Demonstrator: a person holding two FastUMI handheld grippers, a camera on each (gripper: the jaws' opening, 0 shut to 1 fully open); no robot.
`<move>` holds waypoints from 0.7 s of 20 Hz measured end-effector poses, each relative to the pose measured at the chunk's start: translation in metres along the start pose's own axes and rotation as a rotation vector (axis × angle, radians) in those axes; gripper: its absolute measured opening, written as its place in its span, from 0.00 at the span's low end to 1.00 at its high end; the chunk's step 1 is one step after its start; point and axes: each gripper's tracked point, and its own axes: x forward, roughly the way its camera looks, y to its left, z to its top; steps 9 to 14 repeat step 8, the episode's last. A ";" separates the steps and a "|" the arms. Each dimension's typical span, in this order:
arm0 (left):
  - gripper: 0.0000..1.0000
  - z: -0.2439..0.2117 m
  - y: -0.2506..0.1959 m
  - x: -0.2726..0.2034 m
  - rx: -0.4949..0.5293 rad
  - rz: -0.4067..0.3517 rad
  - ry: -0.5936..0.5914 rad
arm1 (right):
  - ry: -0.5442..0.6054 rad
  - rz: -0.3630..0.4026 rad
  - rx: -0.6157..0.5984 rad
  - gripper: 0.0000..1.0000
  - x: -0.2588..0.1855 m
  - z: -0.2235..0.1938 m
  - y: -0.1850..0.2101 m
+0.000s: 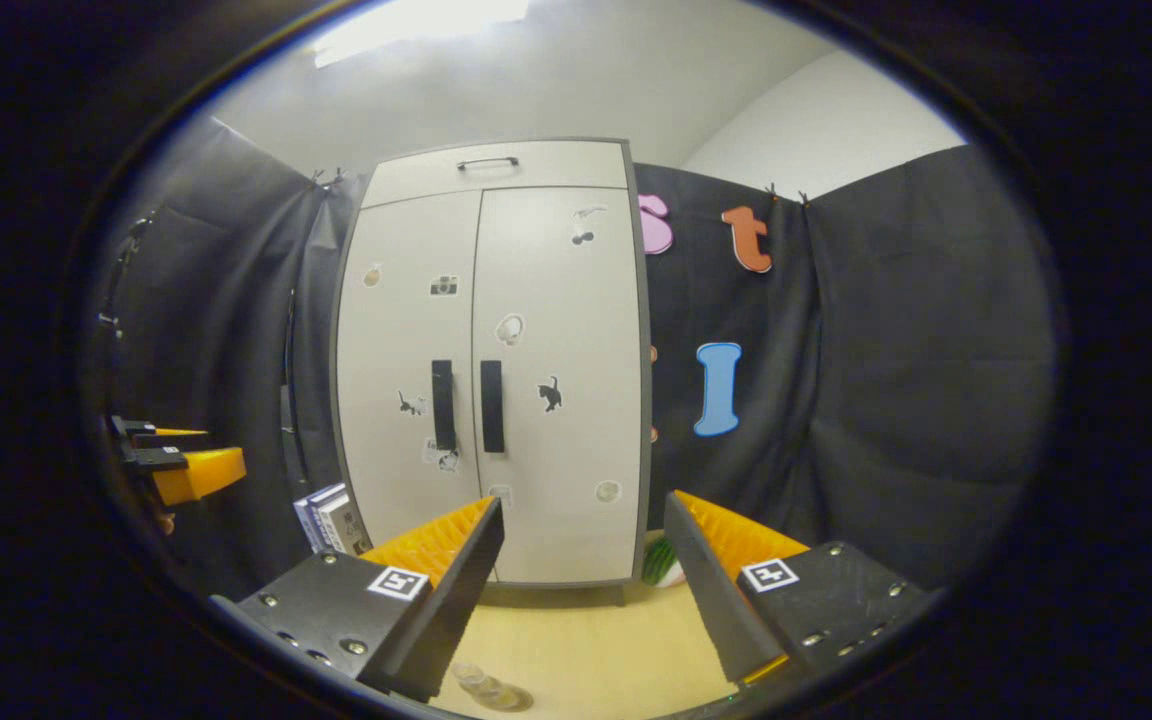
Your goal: Grasp the bottle in the cabinet with the left hand and place it on the coaster, then close the right door with the right hand and the left door with the left hand.
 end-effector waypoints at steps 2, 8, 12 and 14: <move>0.93 0.001 0.006 0.003 0.000 0.004 -0.002 | 0.010 -0.003 0.017 0.98 0.000 -0.005 0.003; 0.92 0.006 0.019 0.006 -0.014 0.002 -0.032 | -0.022 0.009 0.008 0.98 -0.001 0.008 0.021; 0.92 0.006 0.019 0.006 -0.014 0.002 -0.032 | -0.022 0.009 0.008 0.98 -0.001 0.008 0.021; 0.92 0.006 0.019 0.006 -0.014 0.002 -0.032 | -0.022 0.009 0.008 0.98 -0.001 0.008 0.021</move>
